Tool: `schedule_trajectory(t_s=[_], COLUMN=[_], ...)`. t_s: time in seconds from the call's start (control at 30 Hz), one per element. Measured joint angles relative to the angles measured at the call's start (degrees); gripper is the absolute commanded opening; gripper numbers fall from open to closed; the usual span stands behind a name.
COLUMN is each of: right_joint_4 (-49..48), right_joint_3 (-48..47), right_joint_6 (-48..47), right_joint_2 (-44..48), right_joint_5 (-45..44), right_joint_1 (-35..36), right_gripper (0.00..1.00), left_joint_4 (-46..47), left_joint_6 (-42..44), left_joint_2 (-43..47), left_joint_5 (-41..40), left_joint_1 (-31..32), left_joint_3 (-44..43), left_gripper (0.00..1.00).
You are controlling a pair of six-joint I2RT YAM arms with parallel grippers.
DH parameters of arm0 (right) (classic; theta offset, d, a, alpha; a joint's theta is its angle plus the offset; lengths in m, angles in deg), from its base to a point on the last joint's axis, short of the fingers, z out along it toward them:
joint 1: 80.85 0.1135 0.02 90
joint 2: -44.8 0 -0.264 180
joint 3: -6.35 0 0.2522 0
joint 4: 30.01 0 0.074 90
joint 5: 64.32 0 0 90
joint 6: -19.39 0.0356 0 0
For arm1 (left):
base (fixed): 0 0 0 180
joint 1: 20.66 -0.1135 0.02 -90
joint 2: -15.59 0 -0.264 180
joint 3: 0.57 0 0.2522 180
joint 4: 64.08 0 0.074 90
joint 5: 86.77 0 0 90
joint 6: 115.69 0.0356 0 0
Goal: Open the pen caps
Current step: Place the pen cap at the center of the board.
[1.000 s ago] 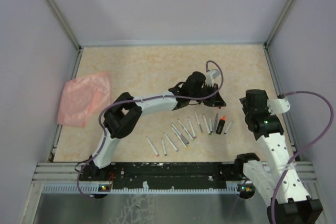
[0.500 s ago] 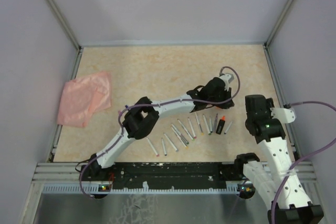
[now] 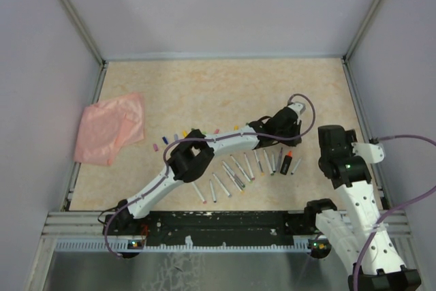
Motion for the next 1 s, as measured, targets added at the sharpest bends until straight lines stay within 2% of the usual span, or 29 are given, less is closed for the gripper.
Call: schedule_trajectory(t_s=[0.4,0.83,1.0], right_joint_4=[0.0,0.0,0.0], right_joint_3=[0.7,0.8,0.8], right_joint_6=[0.1,0.3,0.1], right_joint_2=[0.1,0.4,0.4], right_joint_5=[0.0,0.0,0.0], right_joint_1=[0.0,0.0,0.0], right_gripper=[0.68,0.68,0.68], left_joint_4=[-1.2,-0.7,1.5], left_joint_6=[0.7,1.2,3.0], left_joint_2=[-0.5,-0.1,5.5], left_joint_5=[-1.2,-1.9,-2.6], left_joint_1=[0.0,-0.3,-0.6], left_joint_3=[-0.3,-0.6,5.4], left_gripper=[0.37,0.43,0.45])
